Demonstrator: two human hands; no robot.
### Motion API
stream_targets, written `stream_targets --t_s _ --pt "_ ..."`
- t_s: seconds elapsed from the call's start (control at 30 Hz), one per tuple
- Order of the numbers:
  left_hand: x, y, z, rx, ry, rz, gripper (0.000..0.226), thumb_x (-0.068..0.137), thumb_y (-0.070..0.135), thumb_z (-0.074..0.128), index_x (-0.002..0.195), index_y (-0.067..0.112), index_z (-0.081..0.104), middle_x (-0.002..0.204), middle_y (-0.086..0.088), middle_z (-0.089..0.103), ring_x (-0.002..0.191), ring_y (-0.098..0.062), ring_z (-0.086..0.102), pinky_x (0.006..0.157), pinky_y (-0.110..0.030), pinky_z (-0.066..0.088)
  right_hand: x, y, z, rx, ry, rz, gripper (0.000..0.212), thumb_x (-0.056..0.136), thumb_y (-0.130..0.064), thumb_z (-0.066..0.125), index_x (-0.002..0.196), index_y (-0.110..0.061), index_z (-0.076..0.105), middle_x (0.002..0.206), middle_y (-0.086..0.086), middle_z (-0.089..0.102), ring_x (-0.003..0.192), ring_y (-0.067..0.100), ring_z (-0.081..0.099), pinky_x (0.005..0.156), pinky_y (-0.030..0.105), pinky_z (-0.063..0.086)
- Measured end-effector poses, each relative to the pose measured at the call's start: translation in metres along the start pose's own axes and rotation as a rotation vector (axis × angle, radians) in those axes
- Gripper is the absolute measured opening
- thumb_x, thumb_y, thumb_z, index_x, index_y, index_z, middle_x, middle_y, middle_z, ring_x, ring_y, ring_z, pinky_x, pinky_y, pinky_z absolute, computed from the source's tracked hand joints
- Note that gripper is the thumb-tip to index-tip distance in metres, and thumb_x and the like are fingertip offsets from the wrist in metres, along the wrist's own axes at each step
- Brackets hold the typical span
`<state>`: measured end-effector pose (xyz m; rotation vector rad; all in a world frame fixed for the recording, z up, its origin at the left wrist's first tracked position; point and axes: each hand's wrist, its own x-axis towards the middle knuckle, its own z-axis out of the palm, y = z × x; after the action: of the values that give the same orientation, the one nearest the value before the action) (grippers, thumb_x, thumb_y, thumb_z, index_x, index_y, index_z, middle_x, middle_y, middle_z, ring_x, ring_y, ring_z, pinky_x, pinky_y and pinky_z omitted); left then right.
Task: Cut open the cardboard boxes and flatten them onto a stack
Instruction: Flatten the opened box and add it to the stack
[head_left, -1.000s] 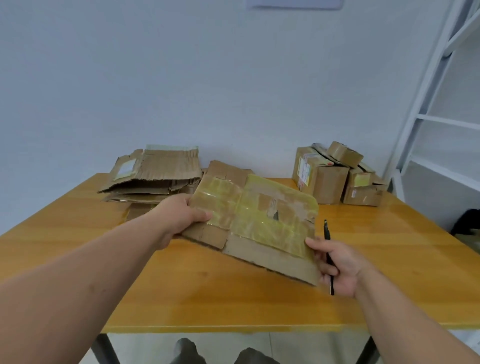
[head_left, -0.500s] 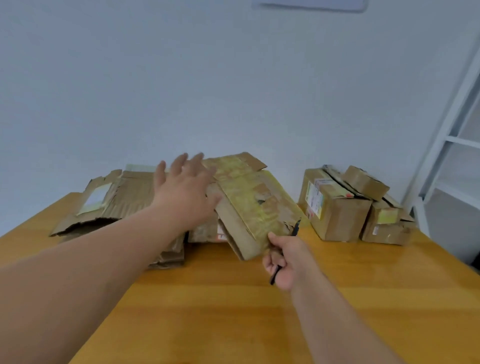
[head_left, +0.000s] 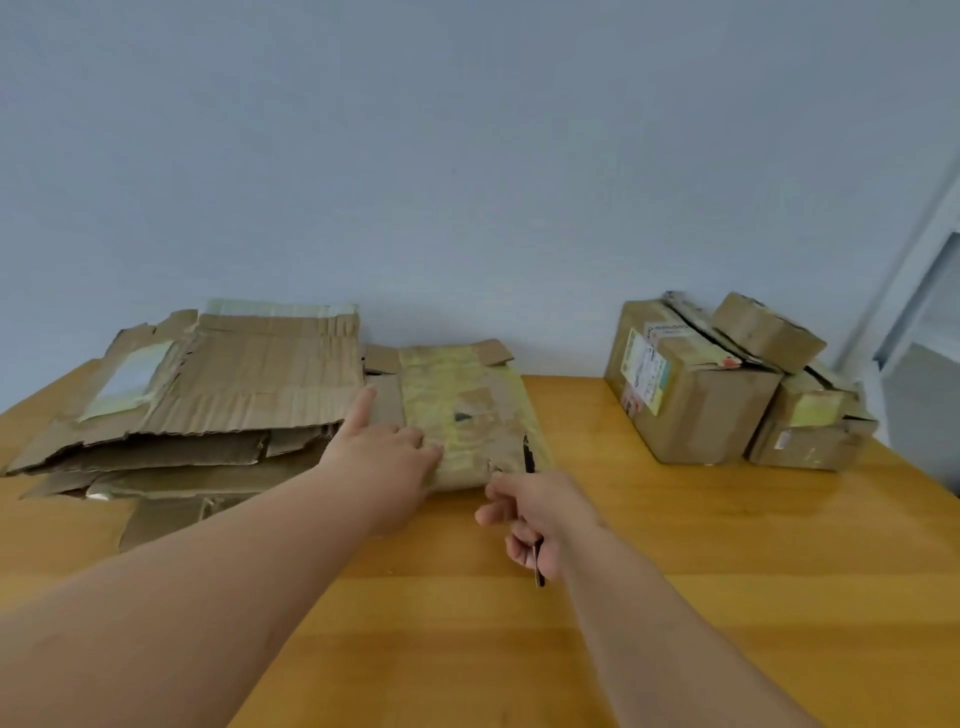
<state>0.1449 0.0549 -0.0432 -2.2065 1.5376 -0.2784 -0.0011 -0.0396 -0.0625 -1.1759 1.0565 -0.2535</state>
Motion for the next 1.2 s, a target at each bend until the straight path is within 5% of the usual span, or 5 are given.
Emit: stream_targets --t_s 0.4,0.67,0.87,1.07,1.2 --pt "0.011 0.05 -0.073 -0.061 0.29 -0.012 0.054 0.095 0.028 0.038 0.148 0.028 0.033 0.159 0.003 0.024 0.148 -0.02 0.016 0.109 -0.061 -0.022 -0.006 -0.014 -0.112 -0.412 0.549 -0.463 0.027 0.104 -0.026 0.037 0.079 -0.018 0.045 0.068 0.001 0.046 0.054 0.016 0.041 0.05 0.029 0.033" --pt "0.066 0.101 -0.118 -0.139 0.432 0.057 0.063 0.098 0.049 0.037 0.153 0.026 0.017 0.161 0.0 0.021 0.149 -0.023 0.012 0.112 -0.06 -0.018 -0.009 -0.052 -0.2 -0.537 1.003 -0.66 0.046 0.096 -0.035 0.052 0.138 -0.018 0.042 0.136 0.012 0.044 0.093 0.024 0.053 0.072 0.032 0.038" --pt "0.132 0.141 -0.145 -0.174 0.489 0.122 0.068 0.099 0.052 0.035 0.155 0.032 0.002 0.163 -0.002 0.014 0.15 -0.027 0.009 0.113 -0.062 -0.016 0.014 -0.1 -0.241 -0.594 0.963 -0.566 0.083 0.084 -0.067 0.053 0.15 -0.028 0.022 0.145 0.013 0.037 0.119 0.036 0.052 0.077 0.04 0.039" --pt "0.16 0.171 -0.142 -0.267 0.429 0.145 0.062 0.098 0.052 0.036 0.153 0.036 0.012 0.16 -0.001 0.024 0.147 -0.025 0.022 0.113 -0.062 -0.011 0.038 -0.102 -0.257 -0.57 0.901 -0.559 0.049 0.086 -0.062 0.055 0.115 -0.025 0.04 0.096 -0.004 0.056 0.074 0.015 0.051 0.054 0.029 0.035" --pt "0.149 0.161 -0.135 -0.307 0.429 0.112 0.067 0.098 0.058 0.032 0.154 0.036 0.003 0.164 0.003 0.012 0.15 -0.023 0.01 0.115 -0.063 -0.009 0.022 -0.092 -0.248 -0.408 0.881 -0.729 0.051 0.083 -0.053 0.061 0.124 -0.028 0.042 0.107 -0.006 0.055 0.091 0.017 0.054 0.066 0.031 0.039"
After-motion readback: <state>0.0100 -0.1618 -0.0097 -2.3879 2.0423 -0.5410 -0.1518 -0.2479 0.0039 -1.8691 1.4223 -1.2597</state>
